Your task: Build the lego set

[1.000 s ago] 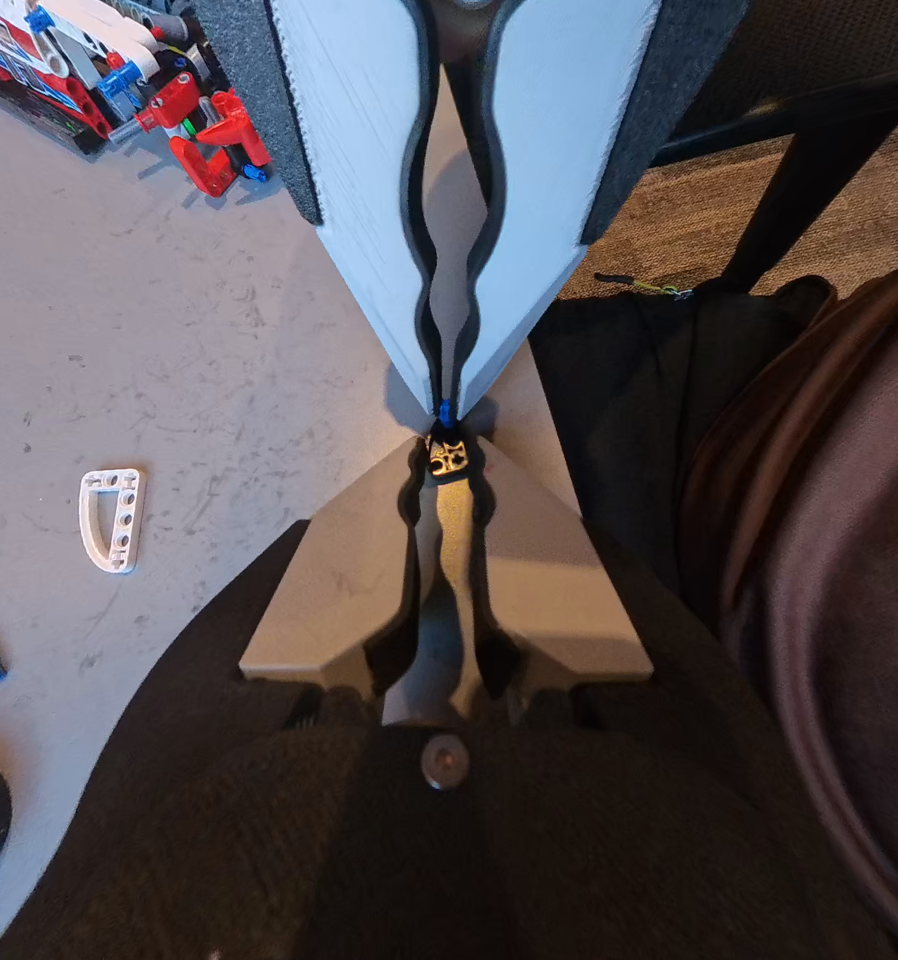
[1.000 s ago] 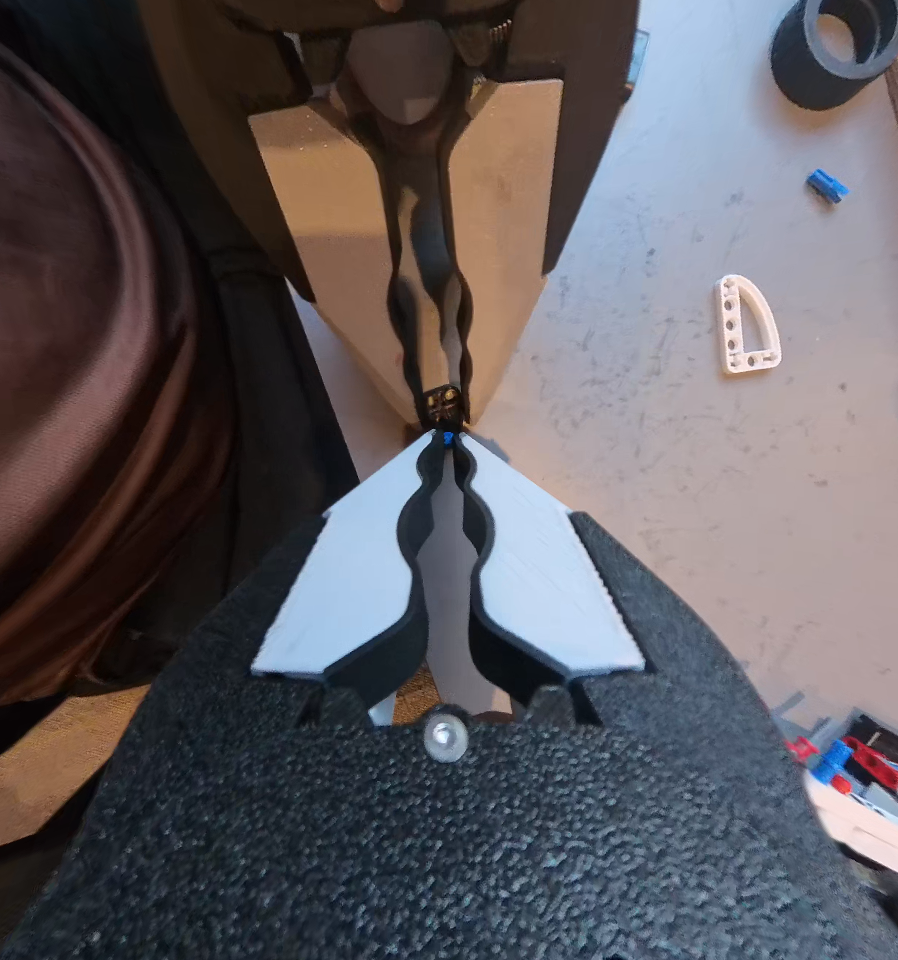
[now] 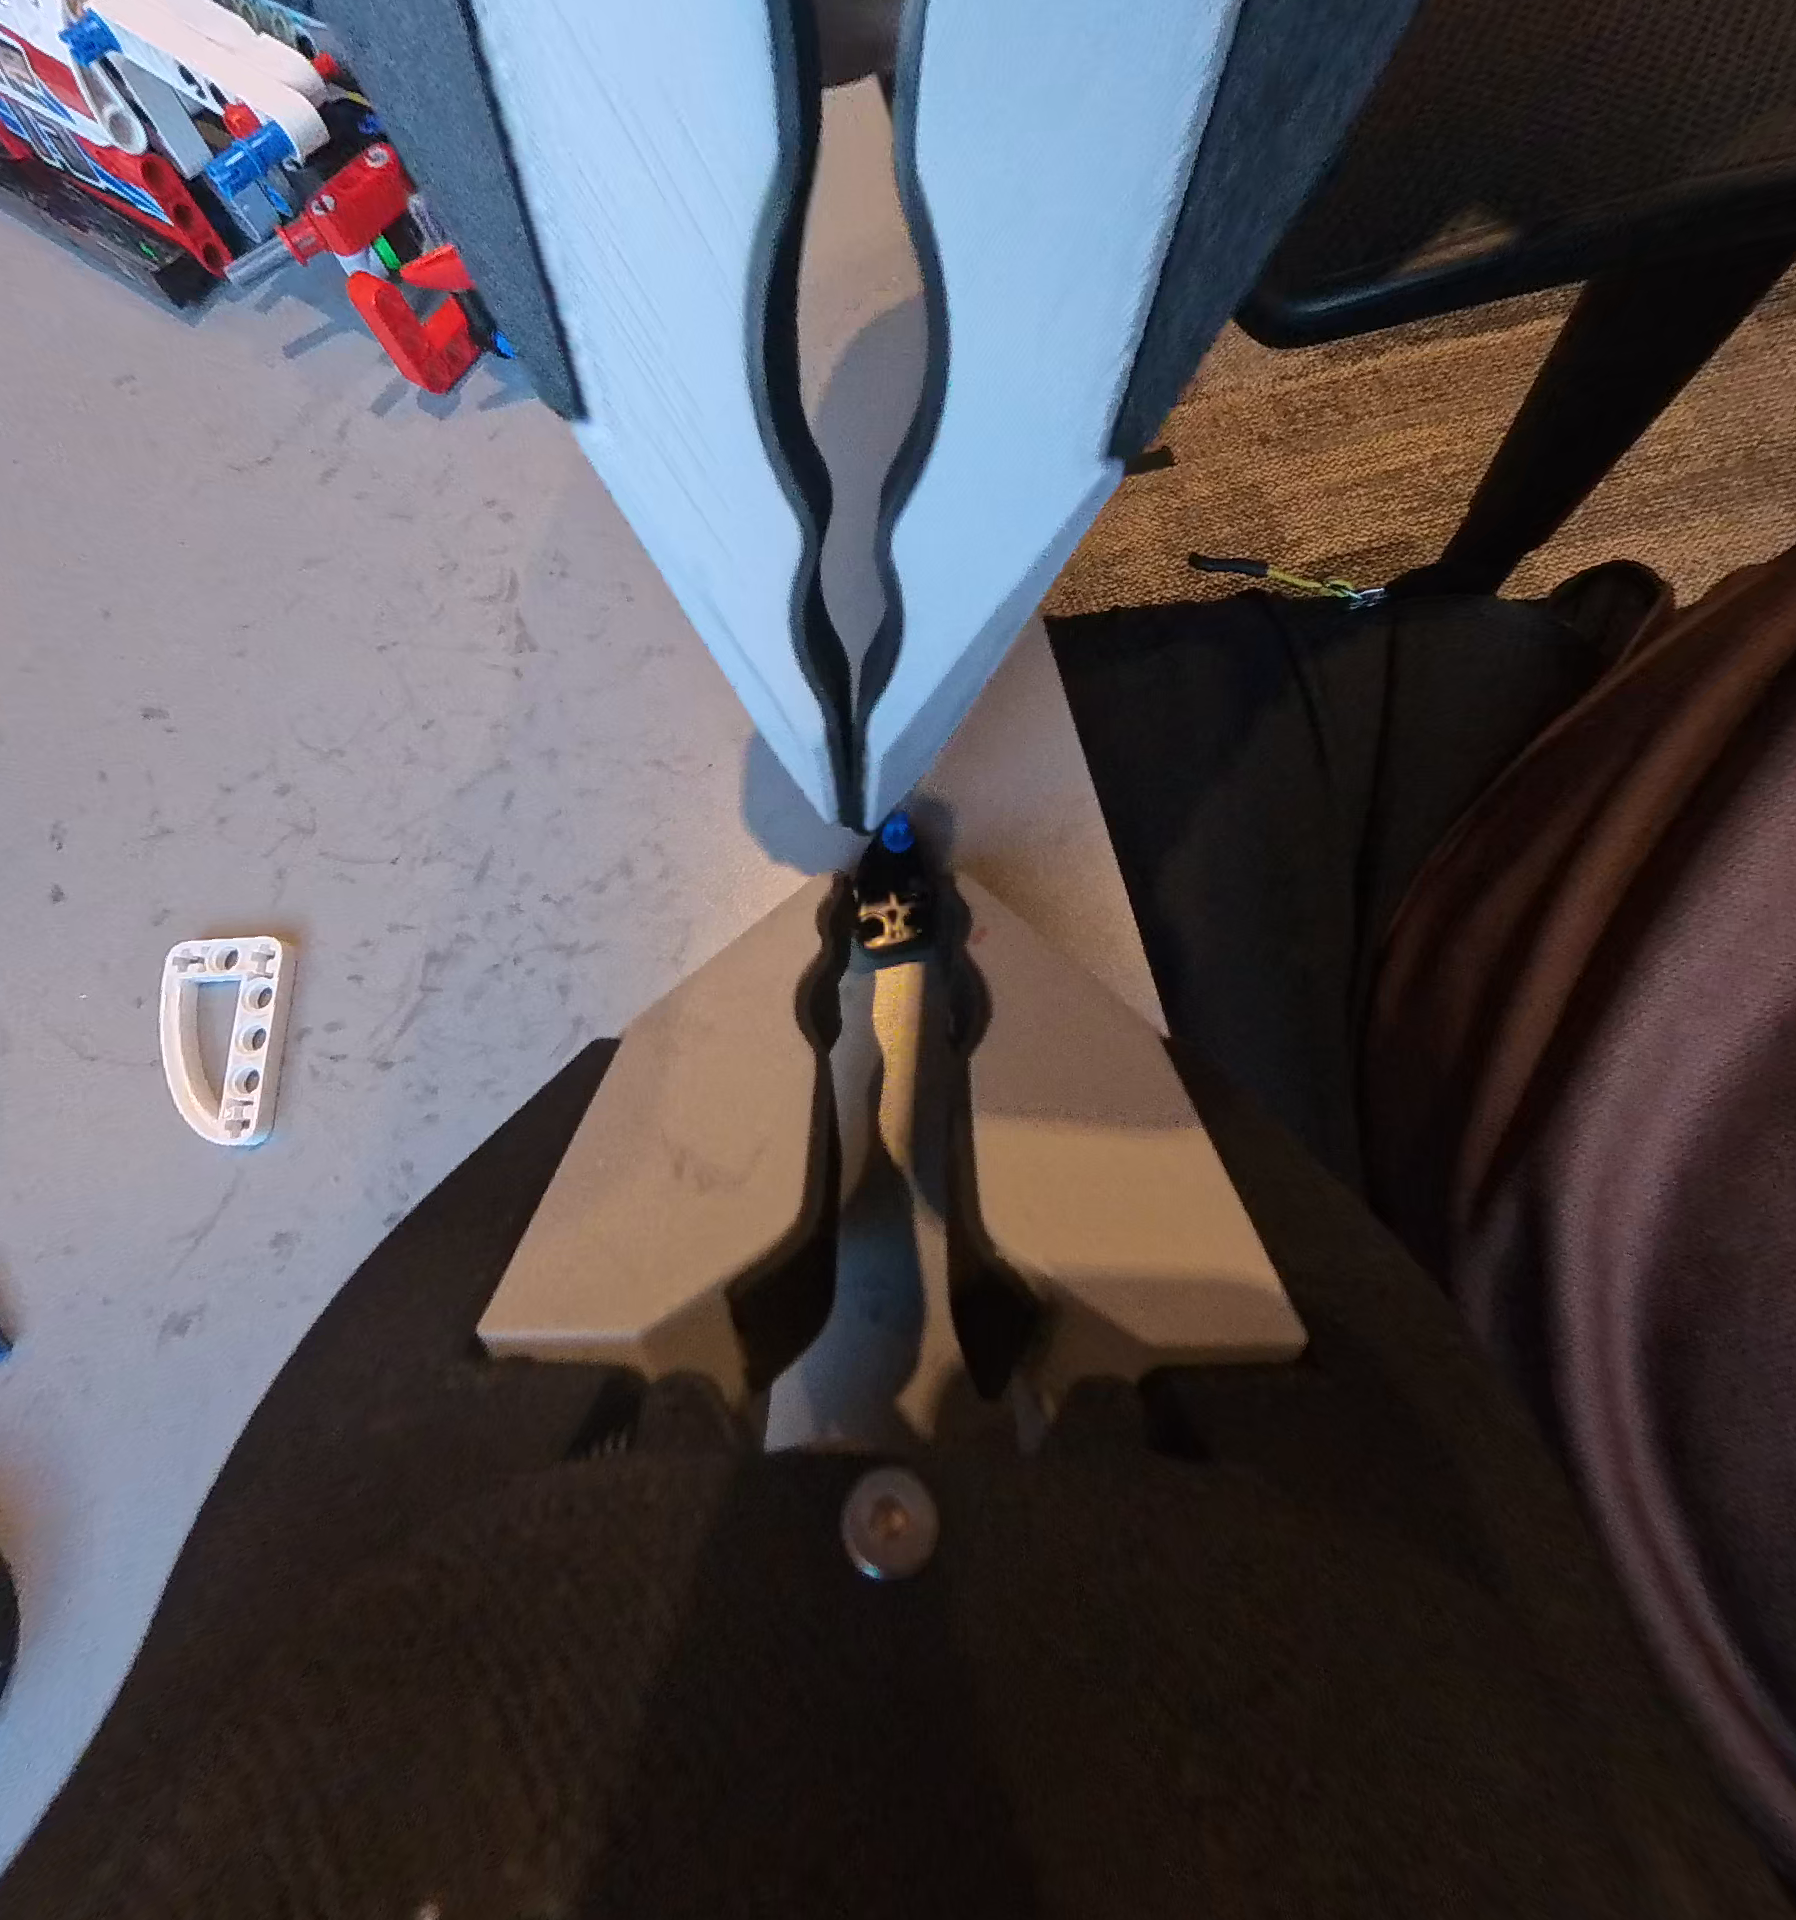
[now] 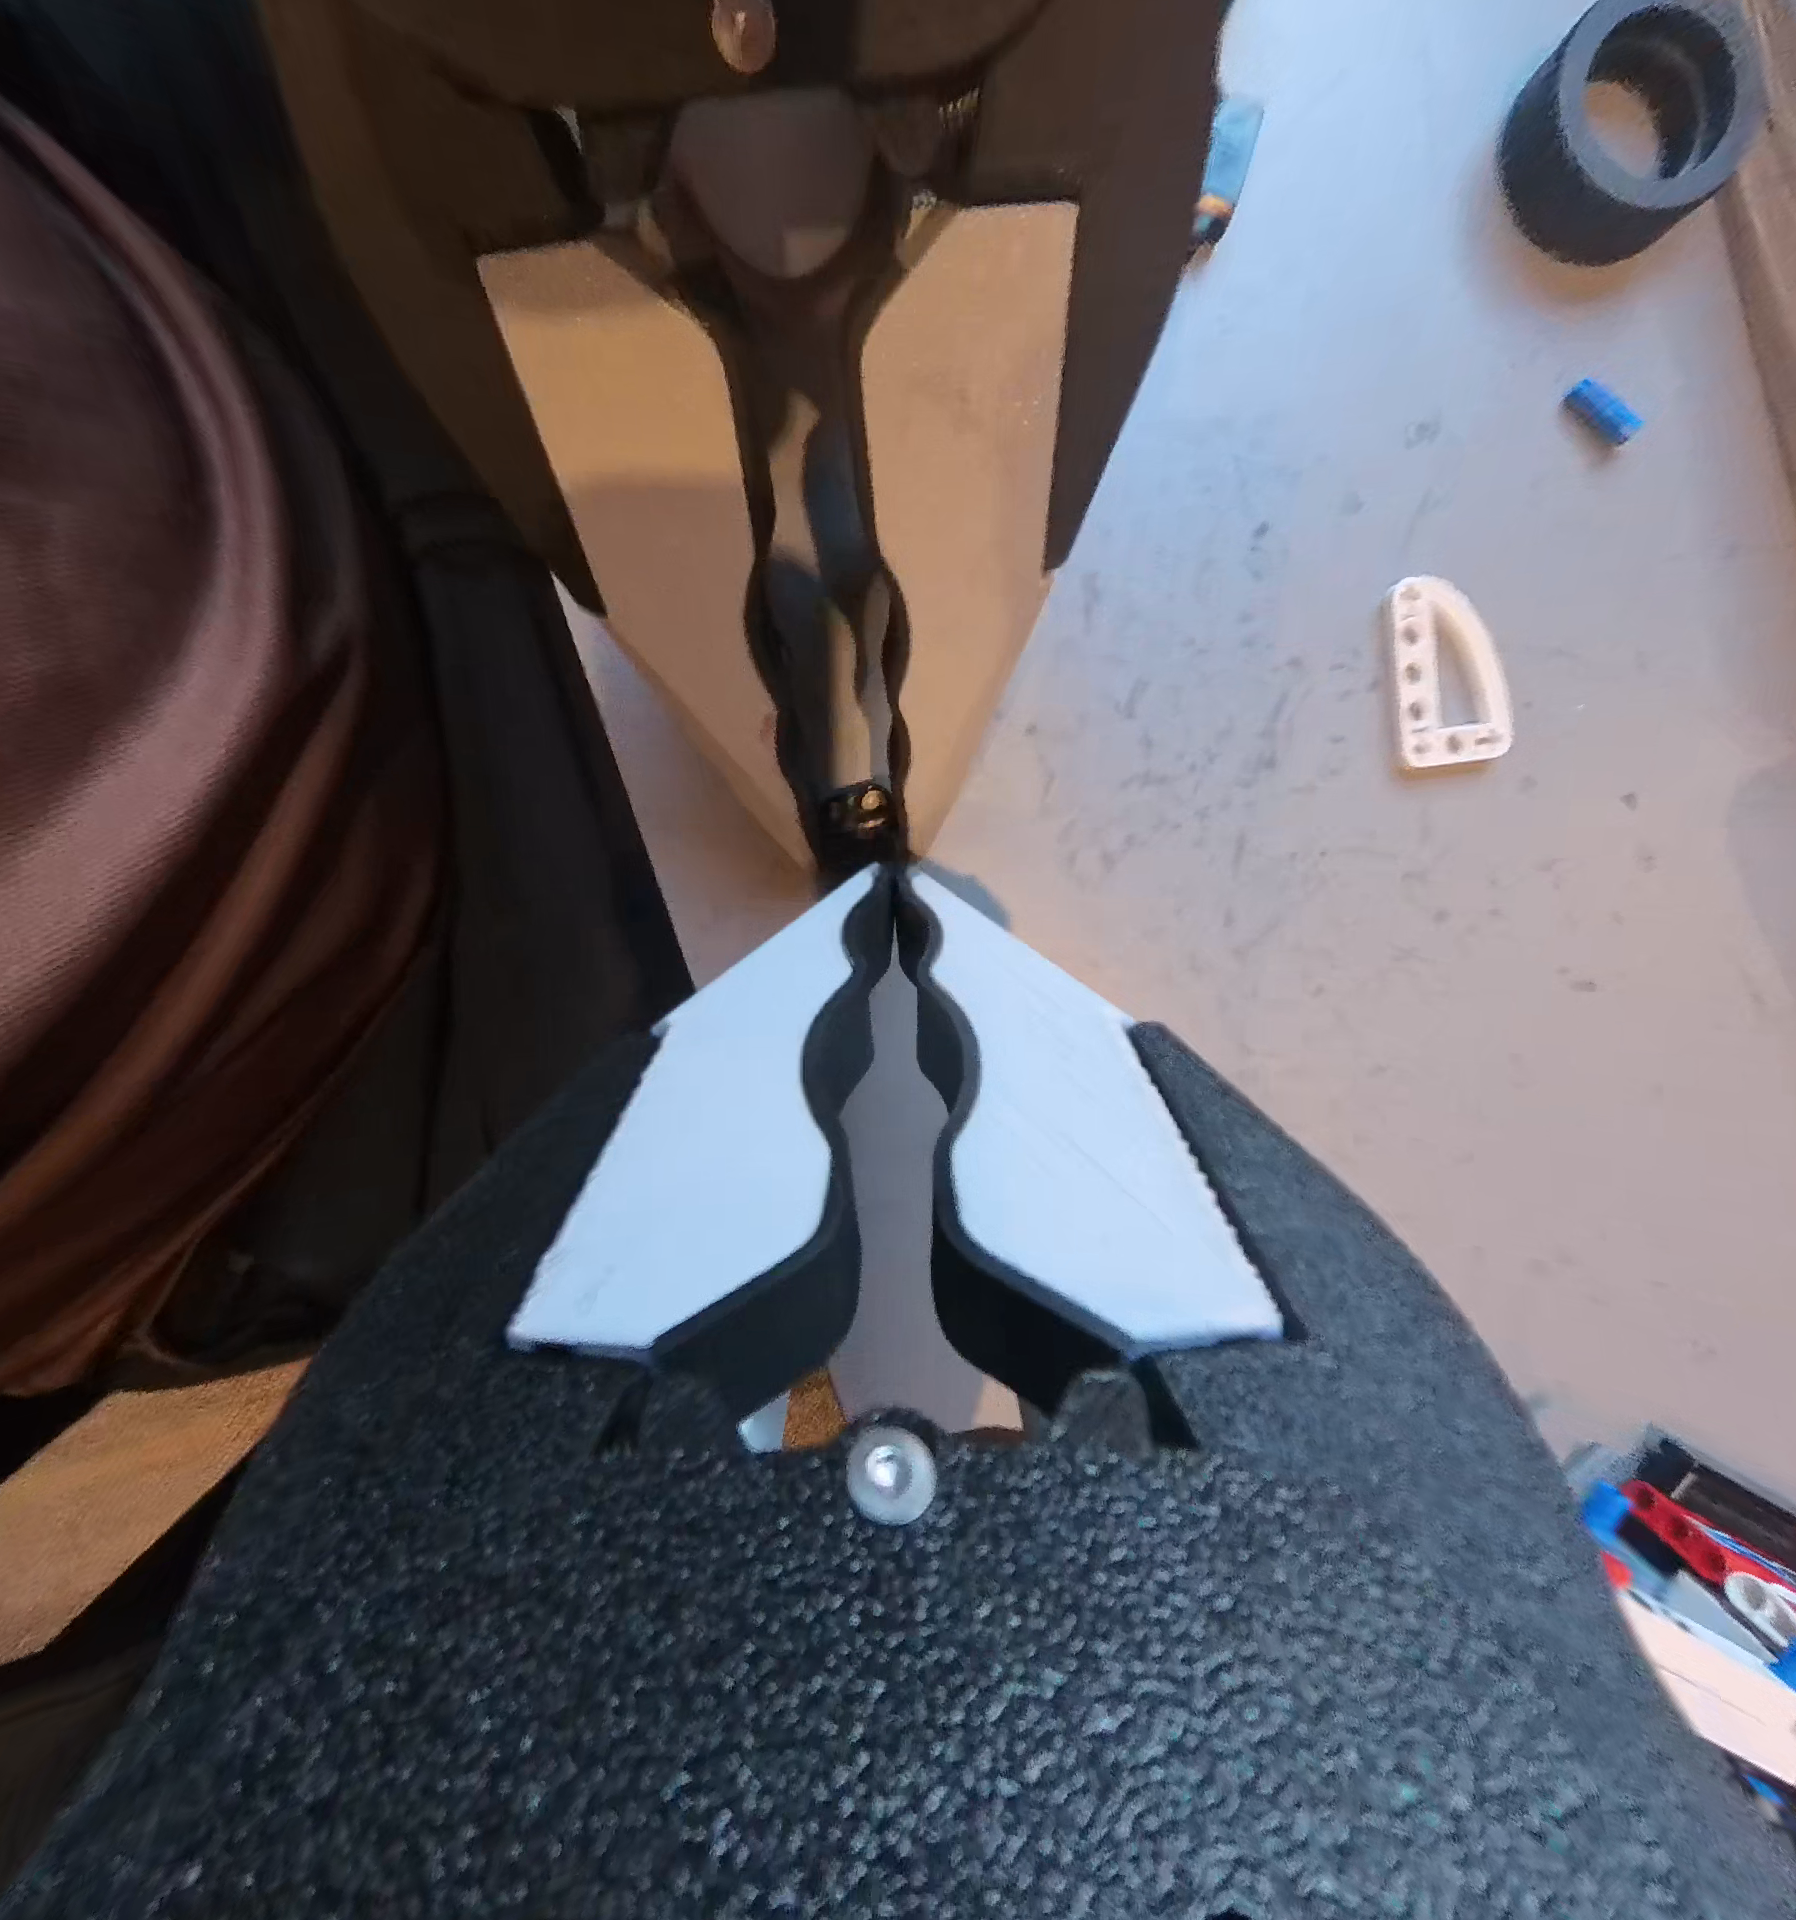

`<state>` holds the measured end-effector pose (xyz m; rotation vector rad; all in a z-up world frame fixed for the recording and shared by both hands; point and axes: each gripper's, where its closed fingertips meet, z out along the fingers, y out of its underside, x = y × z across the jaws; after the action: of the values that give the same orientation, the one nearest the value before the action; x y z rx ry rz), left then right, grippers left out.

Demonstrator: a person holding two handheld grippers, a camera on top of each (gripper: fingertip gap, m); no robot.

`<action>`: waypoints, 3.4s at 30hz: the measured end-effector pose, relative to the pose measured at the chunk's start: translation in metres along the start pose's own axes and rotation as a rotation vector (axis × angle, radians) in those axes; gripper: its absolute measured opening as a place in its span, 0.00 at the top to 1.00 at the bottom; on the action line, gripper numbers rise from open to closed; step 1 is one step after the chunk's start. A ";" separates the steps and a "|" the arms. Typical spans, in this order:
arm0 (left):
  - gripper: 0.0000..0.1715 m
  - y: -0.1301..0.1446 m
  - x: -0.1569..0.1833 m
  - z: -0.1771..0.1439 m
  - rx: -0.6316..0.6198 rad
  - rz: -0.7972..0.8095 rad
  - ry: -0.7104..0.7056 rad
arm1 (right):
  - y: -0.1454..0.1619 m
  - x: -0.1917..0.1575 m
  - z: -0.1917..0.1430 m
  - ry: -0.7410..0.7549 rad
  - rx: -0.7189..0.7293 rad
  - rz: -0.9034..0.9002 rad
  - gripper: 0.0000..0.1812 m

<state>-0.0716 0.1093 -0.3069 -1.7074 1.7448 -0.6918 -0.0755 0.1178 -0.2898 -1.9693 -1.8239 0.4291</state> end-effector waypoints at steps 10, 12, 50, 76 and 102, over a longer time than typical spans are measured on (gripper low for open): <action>0.92 -0.001 0.002 0.000 -0.001 0.033 0.022 | 0.005 -0.003 0.001 -0.100 0.145 0.163 0.96; 0.92 -0.001 0.002 0.000 -0.011 0.067 0.025 | 0.006 -0.003 0.001 -0.118 0.159 0.182 0.94; 0.90 0.025 -0.021 -0.052 -0.069 -0.186 -0.231 | -0.003 -0.002 0.021 -0.025 0.266 0.189 0.90; 0.89 0.049 -0.002 -0.105 0.141 -0.285 -0.390 | -0.034 0.031 0.040 0.088 0.236 0.073 0.83; 0.90 0.050 -0.035 -0.149 0.289 -0.180 -0.773 | -0.025 0.089 -0.007 0.428 0.482 0.339 0.83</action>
<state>-0.2140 0.1403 -0.2388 -1.6312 0.9204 -0.2676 -0.0858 0.2074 -0.2661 -1.8419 -1.0154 0.4531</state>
